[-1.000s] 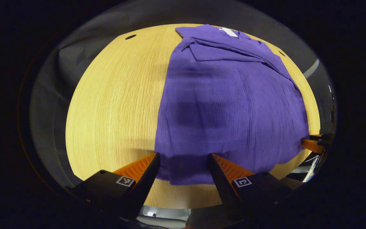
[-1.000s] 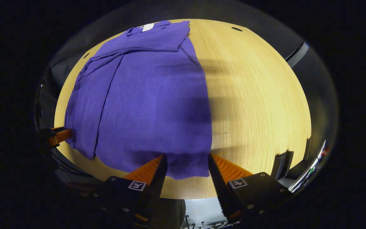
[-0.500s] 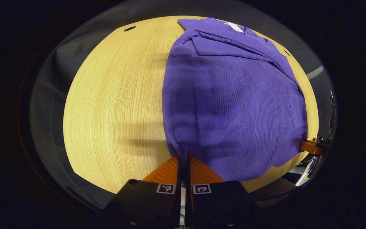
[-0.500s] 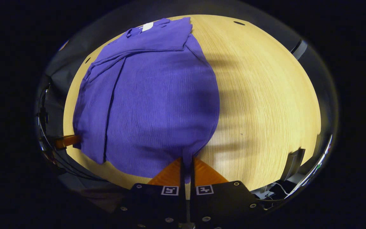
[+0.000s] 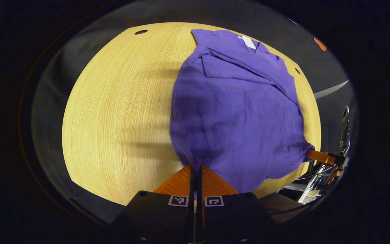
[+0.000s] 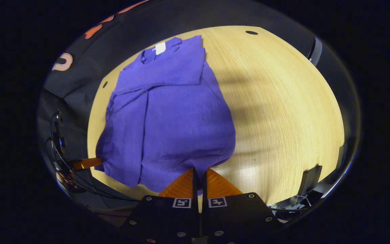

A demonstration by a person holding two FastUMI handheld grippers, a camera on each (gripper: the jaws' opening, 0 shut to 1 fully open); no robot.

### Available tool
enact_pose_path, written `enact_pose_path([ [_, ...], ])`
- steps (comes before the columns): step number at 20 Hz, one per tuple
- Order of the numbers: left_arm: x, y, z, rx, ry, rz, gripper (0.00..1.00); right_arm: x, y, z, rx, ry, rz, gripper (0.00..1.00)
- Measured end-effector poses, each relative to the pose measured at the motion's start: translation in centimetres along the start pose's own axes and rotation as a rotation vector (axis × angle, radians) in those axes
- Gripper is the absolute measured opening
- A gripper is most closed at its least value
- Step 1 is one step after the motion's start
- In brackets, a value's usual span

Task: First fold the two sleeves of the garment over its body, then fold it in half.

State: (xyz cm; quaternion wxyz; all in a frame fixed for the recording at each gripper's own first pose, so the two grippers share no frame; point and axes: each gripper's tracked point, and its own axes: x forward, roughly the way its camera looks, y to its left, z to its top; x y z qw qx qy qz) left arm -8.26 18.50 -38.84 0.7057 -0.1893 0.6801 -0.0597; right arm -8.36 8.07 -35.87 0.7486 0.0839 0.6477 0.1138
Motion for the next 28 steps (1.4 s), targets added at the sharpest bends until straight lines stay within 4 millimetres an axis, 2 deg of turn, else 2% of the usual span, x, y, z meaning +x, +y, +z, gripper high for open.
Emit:
enact_pose_path([
  [3,-1.6,-0.6,2.4,0.042,-0.027,-0.004,0.03,-1.7,1.6,2.6,-0.003,-0.033,0.057,0.04],
  [8,-4.4,-1.7,7.0,0.140,-0.069,0.010,0.04,-3.6,3.1,7.7,-0.084,-0.084,0.059,0.04],
  [15,-8.6,-4.0,16.8,0.187,-0.179,0.006,0.04,-5.6,4.5,15.4,-0.160,-0.154,0.063,0.04],
  [19,-10.1,-4.7,22.7,0.216,-0.216,0.031,0.04,-6.4,4.8,20.2,-0.181,-0.180,0.059,0.04],
  [24,-11.1,-5.5,29.4,0.260,-0.268,0.104,0.03,-6.9,5.3,26.3,-0.223,-0.221,0.047,0.04],
  [28,-11.2,-6.3,34.5,0.210,-0.329,0.121,0.04,-6.6,5.5,31.5,-0.222,-0.261,0.044,0.04],
])
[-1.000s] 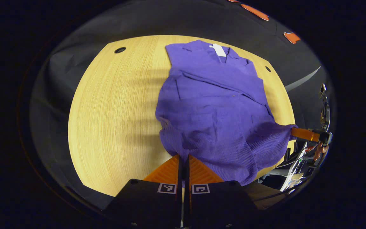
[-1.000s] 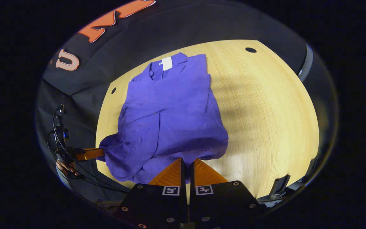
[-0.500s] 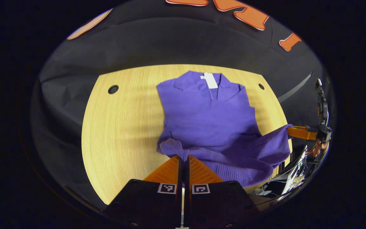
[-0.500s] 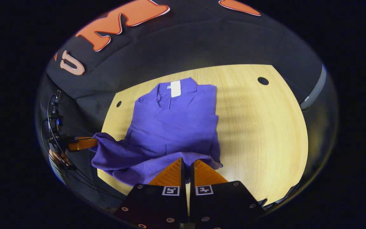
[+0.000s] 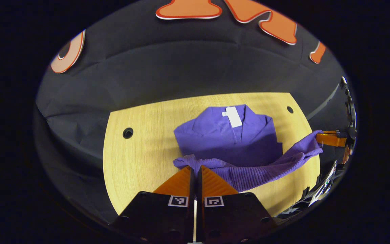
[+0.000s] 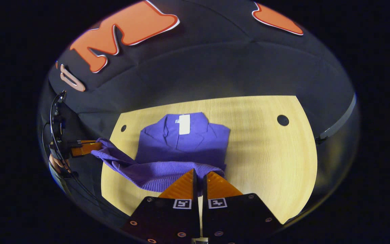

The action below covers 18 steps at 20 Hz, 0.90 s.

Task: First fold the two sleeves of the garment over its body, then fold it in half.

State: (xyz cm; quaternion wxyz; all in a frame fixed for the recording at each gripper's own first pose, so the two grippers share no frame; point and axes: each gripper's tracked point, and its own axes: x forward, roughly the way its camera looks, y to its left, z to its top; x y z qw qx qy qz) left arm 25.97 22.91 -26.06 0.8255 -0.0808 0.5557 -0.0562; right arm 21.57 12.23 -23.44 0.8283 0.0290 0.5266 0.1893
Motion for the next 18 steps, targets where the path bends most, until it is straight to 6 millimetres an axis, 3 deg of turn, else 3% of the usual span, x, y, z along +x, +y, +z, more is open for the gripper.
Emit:
enact_pose_path([
  [5,4.1,1.6,4.6,-0.017,-0.061,0.098,0.04,4.0,-1.0,5.9,0.053,-0.037,0.000,0.03],
  [9,5.5,2.2,9.5,-0.016,-0.223,0.176,0.06,7.7,-1.8,10.2,0.142,-0.113,-0.006,0.07],
  [10,5.3,2.7,11.5,-0.004,-0.311,0.213,0.13,8.0,-1.9,11.2,0.180,-0.143,0.006,0.11],
  [13,1.2,2.3,14.9,-0.018,-0.522,0.252,0.36,7.5,-3.6,13.2,0.201,-0.238,-0.022,0.22],
  [15,0.4,2.8,15.2,-0.023,-0.561,0.285,0.41,7.0,-3.4,13.4,0.184,-0.267,-0.038,0.27],
  [18,-2.7,3.5,14.9,-0.054,-0.625,0.308,0.47,5.7,-3.5,14.4,0.145,-0.343,-0.053,0.32],
])
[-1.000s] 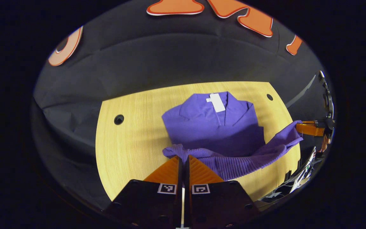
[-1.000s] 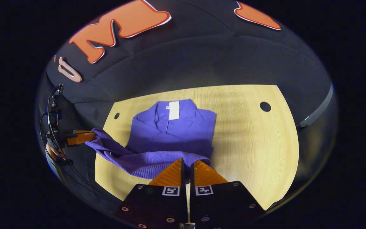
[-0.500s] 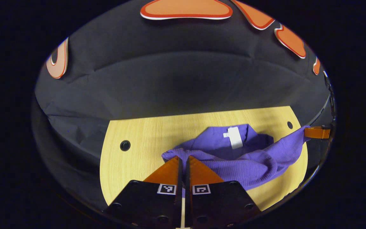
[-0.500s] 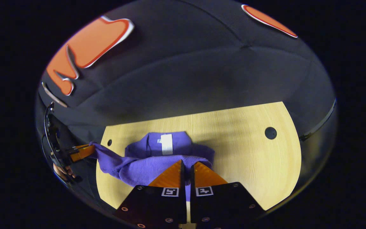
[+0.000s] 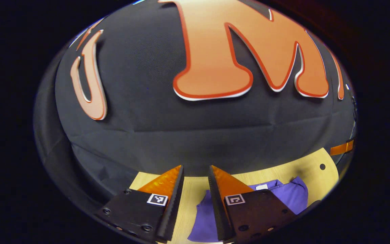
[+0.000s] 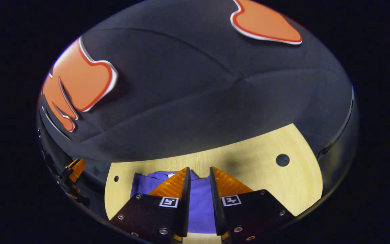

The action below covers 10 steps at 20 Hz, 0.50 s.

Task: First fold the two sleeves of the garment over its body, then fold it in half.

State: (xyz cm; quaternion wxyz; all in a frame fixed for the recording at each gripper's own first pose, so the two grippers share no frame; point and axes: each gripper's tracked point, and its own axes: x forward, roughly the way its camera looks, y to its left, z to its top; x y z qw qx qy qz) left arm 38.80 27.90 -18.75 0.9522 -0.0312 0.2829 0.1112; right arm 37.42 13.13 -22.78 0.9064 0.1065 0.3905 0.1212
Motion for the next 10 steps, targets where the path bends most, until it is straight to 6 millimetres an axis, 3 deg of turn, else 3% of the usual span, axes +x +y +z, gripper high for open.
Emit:
enact_pose_path([
  [2,-1.6,0.8,0.7,-0.028,-0.044,0.005,0.53,-2.1,-0.4,1.2,-0.039,-0.072,-0.003,0.41],
  [3,-2.8,1.2,1.2,-0.041,-0.070,-0.001,0.66,-3.6,-0.3,1.6,-0.065,-0.099,-0.002,0.45],
  [4,-3.9,1.5,1.7,-0.051,-0.092,-0.001,0.72,-5.0,0.0,2.1,-0.091,-0.137,-0.004,0.48],
  [5,-5.0,1.8,2.5,-0.057,-0.125,-0.005,0.81,-6.6,0.8,2.3,-0.119,-0.163,-0.011,0.63],
  [6,-6.2,1.9,2.9,-0.054,-0.140,-0.008,0.84,-8.1,1.5,2.8,-0.142,-0.196,-0.011,0.64],
  [7,-7.4,2.2,3.6,-0.052,-0.167,-0.010,0.88,-9.6,2.1,3.2,-0.161,-0.227,-0.015,0.80],
  [8,-8.8,2.3,4.2,-0.055,-0.187,-0.016,0.90,-11.3,2.6,3.7,-0.172,-0.264,-0.012,0.88],
  [10,-12.2,2.8,5.2,-0.070,-0.229,-0.032,0.93,-14.5,4.2,4.5,-0.188,-0.331,-0.006,0.94],
])
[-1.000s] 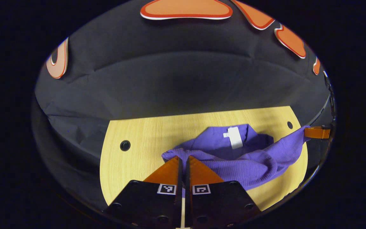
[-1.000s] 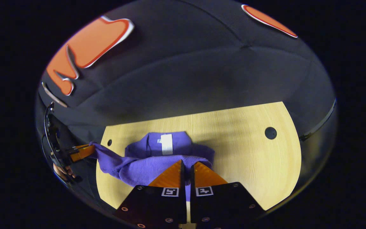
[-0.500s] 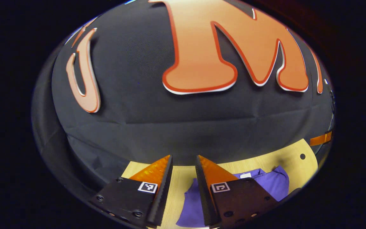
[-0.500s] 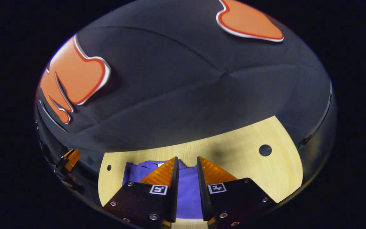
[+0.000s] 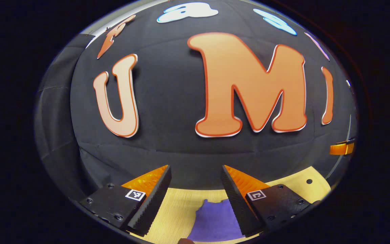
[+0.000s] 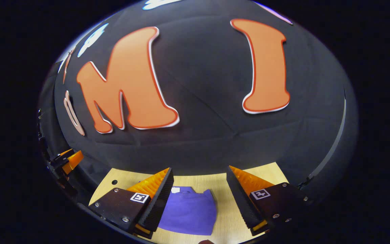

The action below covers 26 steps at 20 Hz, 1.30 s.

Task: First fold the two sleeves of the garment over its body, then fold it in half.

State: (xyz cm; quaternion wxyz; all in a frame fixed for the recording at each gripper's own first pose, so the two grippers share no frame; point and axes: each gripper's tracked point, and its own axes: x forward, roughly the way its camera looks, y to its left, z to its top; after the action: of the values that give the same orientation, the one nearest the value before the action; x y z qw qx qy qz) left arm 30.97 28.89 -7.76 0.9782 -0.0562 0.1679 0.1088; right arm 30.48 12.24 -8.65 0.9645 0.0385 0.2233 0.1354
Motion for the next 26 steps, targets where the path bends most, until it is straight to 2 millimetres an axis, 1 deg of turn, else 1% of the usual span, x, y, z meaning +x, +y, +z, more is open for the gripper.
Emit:
enact_pose_path([
  [1,-1.2,-0.1,0.8,-0.009,-0.023,-0.011,0.93,-1.2,0.8,0.8,-0.014,-0.035,0.001,0.95],
  [2,-2.5,0.0,1.6,-0.014,-0.045,-0.015,0.95,-2.5,1.2,1.7,-0.028,-0.070,0.002,0.95],
  [4,-5.5,0.1,3.3,-0.023,-0.097,-0.027,0.93,-5.8,2.6,3.3,-0.061,-0.142,-0.002,0.95],
  [5,-7.0,0.1,4.0,-0.027,-0.123,-0.038,0.93,-6.9,3.3,3.8,-0.072,-0.172,-0.003,0.95],
  [6,-8.3,0.2,4.6,-0.032,-0.144,-0.040,0.93,-8.1,4.1,4.0,-0.081,-0.190,-0.001,0.95],
  [7,-9.4,0.2,5.3,-0.043,-0.170,-0.055,0.93,-10.1,4.9,4.3,-0.089,-0.216,0.015,0.95],
  [10,-13.2,0.2,6.5,-0.050,-0.217,-0.069,0.93,-13.3,6.9,5.0,-0.135,-0.281,0.021,0.95],
  [11,-14.0,0.1,6.8,-0.043,-0.238,-0.075,0.93,-14.2,7.4,5.1,-0.154,-0.308,0.022,0.95],
  [13,-16.1,0.0,7.2,-0.040,-0.291,-0.076,0.92,-16.0,8.4,4.7,-0.180,-0.333,0.030,0.95],
  [14,-16.8,0.0,7.5,-0.045,-0.326,-0.073,0.92,-16.9,9.1,4.2,-0.181,-0.340,0.041,0.95],
  [16,-18.4,-0.2,6.4,-0.049,-0.329,-0.081,0.92,-17.9,9.9,2.9,-0.182,-0.347,0.048,0.95],
  [18,-19.3,-0.4,5.1,-0.050,-0.322,-0.088,0.92,-18.7,9.7,1.8,-0.191,-0.364,0.030,0.95],
  [21,-20.9,-0.6,3.4,-0.053,-0.330,-0.077,0.92,-19.5,10.2,0.5,-0.193,-0.390,0.035,0.95],
  [24,-21.9,-1.2,1.9,-0.072,-0.326,-0.090,0.92,-19.8,10.1,-0.9,-0.184,-0.384,0.032,0.94],
  [26,-22.0,-1.2,1.1,-0.061,-0.319,-0.085,0.91,-19.9,10.2,-1.5,-0.177,-0.383,0.038,0.94],
])
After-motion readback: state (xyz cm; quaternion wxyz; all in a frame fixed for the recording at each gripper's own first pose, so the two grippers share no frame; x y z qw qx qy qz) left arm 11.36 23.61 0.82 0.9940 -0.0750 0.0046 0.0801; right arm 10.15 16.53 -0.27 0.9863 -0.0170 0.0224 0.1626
